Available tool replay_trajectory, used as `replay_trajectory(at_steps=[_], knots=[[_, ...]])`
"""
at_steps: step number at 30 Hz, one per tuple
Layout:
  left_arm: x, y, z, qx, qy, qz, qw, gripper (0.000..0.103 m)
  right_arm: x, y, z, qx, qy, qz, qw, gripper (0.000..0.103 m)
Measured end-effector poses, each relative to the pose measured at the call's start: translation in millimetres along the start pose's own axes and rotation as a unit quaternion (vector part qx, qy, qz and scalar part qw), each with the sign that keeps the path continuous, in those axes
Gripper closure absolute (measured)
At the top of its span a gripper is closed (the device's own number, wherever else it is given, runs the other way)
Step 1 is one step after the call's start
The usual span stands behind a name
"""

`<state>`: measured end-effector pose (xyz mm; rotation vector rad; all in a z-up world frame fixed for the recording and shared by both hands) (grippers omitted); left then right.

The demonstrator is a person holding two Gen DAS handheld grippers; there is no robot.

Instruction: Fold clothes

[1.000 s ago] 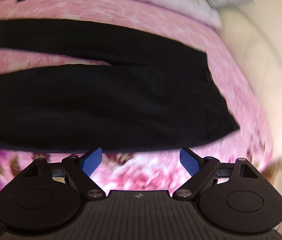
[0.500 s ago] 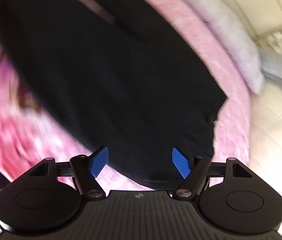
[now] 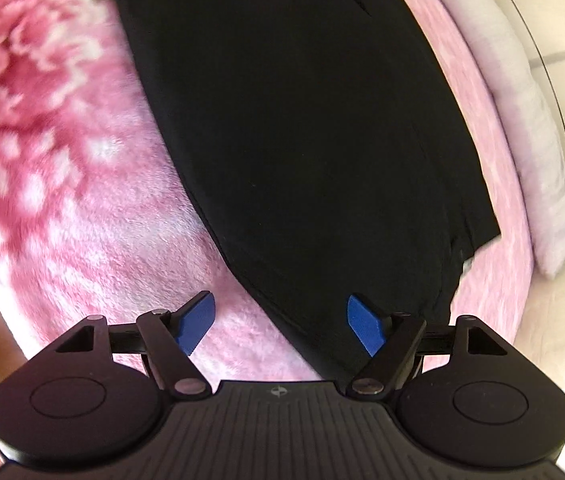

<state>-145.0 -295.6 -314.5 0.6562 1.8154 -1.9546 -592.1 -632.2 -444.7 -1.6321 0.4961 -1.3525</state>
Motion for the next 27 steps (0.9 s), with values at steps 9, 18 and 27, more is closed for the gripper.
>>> replay_trajectory(at_steps=[9,18,27], knots=[[3.7,-0.4,-2.8,-0.014,0.022,0.012,0.9996,0.100,17.4,6.4,-1.8,0.047,-0.031,-0.047,0.997,0.037],[7.4,1.5,-17.9,-0.032,0.024,0.018,0.9990,0.100,18.9,18.9,-3.8,0.058,-0.072,-0.077,0.993,0.079],[-9.6,-19.8,-25.7,-0.044,-0.002,0.026,0.9987,0.101,46.1,-11.9,-2.6,0.060,-0.042,-0.022,0.997,0.099]])
Point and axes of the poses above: each gripper's, at about its wrist camera, not at the fingertips, and y roughly the way its jaws point, x to its right, z to its top, the point moved 2 cm from there along y, roughly the way its jaws point, and after that the axes turned 3 degrees about -x, right-handed, at the moved point
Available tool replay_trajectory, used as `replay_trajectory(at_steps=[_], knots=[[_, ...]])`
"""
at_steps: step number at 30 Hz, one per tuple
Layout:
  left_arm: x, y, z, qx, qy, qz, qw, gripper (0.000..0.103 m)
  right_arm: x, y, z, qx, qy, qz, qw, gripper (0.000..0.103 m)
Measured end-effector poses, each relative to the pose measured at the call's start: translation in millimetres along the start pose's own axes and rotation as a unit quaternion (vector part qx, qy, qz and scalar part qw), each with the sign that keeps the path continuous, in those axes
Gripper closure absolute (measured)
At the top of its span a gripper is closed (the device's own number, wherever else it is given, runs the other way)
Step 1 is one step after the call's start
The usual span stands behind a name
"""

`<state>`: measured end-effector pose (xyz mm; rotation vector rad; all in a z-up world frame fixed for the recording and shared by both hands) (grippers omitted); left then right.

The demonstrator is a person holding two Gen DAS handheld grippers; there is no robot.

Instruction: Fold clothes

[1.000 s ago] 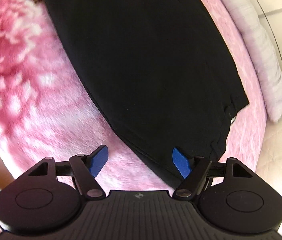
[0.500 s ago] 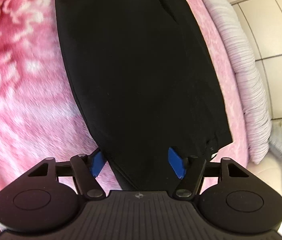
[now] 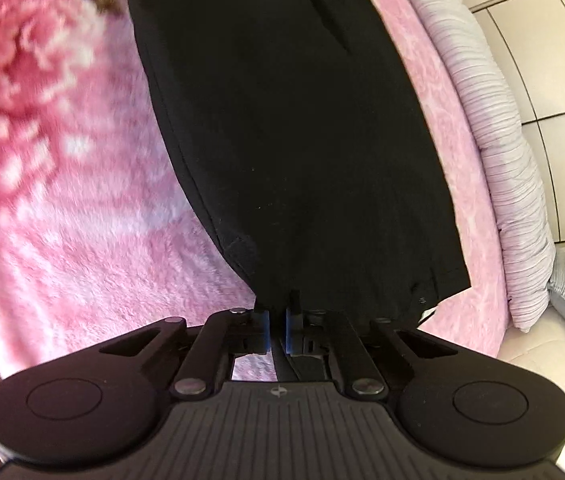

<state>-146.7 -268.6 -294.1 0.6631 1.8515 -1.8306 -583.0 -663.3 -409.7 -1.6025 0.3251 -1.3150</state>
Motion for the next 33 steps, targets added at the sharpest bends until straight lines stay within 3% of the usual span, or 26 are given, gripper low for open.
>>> replay_trajectory(at_steps=[6,8,10,13,20,26,33], knots=[[-32.5,-22.6,2.6,0.016,-0.024,0.002,0.9996,0.101,60.6,-26.6,9.1,0.028,-0.009,0.025,0.999,0.100],[-54.4,-22.7,11.7,0.023,-0.035,0.002,0.9991,0.101,94.8,-22.0,14.2,0.033,-0.023,0.026,0.999,0.101],[-80.6,-17.5,26.3,0.032,-0.036,-0.001,0.9989,0.101,87.5,-49.3,13.5,0.032,-0.033,0.023,0.999,0.101],[-122.0,-4.9,53.8,0.045,-0.028,-0.013,0.9985,0.101,120.5,-44.7,24.3,0.027,-0.052,0.022,0.998,0.102],[-200.4,62.5,129.6,0.050,0.011,-0.076,0.9958,0.101,196.3,-6.7,52.5,-0.020,-0.053,0.032,0.998,0.102],[-219.0,130.0,196.5,0.040,0.061,-0.104,0.9920,0.101,237.4,56.8,76.4,-0.052,-0.024,0.069,0.996,0.102],[-238.9,170.1,252.5,0.014,0.062,-0.118,0.9910,0.101,289.1,109.3,86.3,-0.059,0.007,0.128,0.990,0.102]])
Point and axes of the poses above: each gripper's, at about its wrist camera, not at the fingertips, and y roughly the way its jaws point, x to its right, z to its top, the point moved 2 cm from there along y, roughly the way its jaws point, and after that the axes turned 3 degrees about -x, right-handed, at the moved point
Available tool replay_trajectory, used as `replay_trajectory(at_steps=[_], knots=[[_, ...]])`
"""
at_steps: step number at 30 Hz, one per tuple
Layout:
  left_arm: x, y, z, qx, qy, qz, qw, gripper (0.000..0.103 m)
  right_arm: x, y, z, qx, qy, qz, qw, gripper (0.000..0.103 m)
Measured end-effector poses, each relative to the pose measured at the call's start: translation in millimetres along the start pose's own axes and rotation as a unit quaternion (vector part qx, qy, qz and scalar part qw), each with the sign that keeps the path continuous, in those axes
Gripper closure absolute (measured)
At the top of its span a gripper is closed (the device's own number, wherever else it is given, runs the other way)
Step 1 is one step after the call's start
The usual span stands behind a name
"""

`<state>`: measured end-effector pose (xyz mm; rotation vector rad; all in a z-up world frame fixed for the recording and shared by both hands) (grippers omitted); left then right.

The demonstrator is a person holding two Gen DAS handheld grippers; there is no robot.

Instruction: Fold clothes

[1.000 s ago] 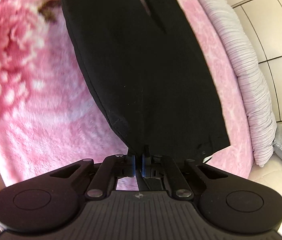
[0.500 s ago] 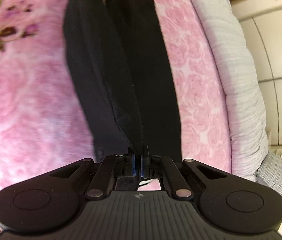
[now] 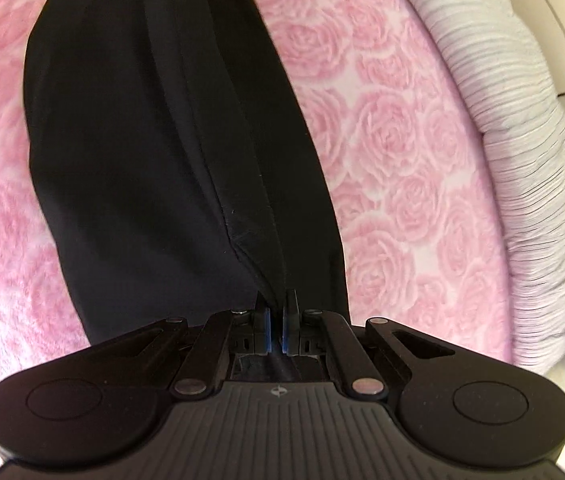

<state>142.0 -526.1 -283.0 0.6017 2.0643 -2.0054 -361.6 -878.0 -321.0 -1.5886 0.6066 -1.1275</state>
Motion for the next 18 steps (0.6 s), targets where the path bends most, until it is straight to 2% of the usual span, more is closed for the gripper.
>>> replay_trajectory(at_steps=[10,18], knots=[[-16.4,47.2,34.9,-0.048,-0.023,-0.017,0.9984,0.101,64.5,53.1,13.1,0.001,0.024,0.089,0.996,0.102],[-8.3,106.7,44.9,-0.076,-0.044,-0.019,0.9960,0.100,84.1,102.8,21.9,0.006,0.081,0.109,0.991,0.101]])
Point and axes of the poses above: each gripper's, at about its wrist camera, not at the fingertips, and y roughly the way its jaws point, x to its right, z to its top, the point moved 2 cm from there along y, roughly the way its jaws point, and after that the axes turned 3 degrees about -x, right-handed, at the moved point
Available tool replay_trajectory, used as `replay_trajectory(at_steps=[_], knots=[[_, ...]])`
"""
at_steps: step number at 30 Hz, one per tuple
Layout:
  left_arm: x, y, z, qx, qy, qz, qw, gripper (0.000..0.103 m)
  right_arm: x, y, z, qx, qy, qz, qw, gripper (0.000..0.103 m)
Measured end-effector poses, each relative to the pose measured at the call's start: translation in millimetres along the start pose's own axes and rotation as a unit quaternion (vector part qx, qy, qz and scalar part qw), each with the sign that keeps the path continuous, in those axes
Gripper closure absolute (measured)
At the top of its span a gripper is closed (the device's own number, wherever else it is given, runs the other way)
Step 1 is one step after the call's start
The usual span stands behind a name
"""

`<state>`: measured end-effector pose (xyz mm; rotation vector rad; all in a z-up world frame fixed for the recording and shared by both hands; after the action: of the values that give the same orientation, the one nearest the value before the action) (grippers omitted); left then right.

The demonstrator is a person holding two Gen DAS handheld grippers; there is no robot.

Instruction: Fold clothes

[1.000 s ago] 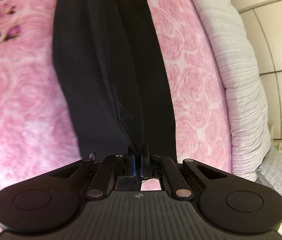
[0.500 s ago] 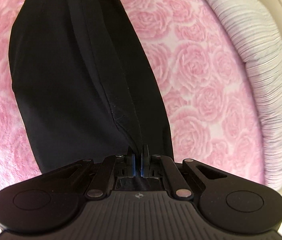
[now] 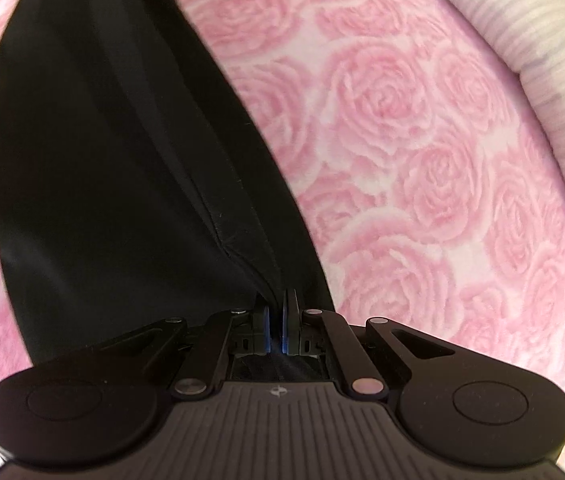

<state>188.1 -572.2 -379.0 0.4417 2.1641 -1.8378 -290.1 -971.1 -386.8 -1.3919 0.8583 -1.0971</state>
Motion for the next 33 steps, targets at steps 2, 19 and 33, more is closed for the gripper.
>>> replay_trajectory(at_steps=[2,19,33], knots=[[3.8,16.0,6.8,-0.003,-0.004,0.011,0.9999,0.100,2.5,11.8,1.5,0.000,0.011,-0.001,1.000,0.101],[11.9,-4.2,2.1,0.025,-0.078,0.097,0.9919,0.049,14.3,-38.0,-50.5,0.111,0.307,-0.106,0.939,0.054],[208.0,-140.7,153.3,0.264,0.024,-0.089,0.9601,0.042,-12.5,-32.3,-206.4,0.167,0.608,-0.050,0.775,0.049]])
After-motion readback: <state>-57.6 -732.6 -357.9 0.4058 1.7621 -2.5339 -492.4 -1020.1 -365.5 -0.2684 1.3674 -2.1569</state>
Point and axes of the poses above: each gripper's, at about its wrist camera, not at the fingertips, and y roughly the way its jaws point, x to its right, z to its top, the point moved 2 cm from there along y, roughly the way its jaws point, and after that the axes turned 3 degrees about -x, right-handed, at the moved point
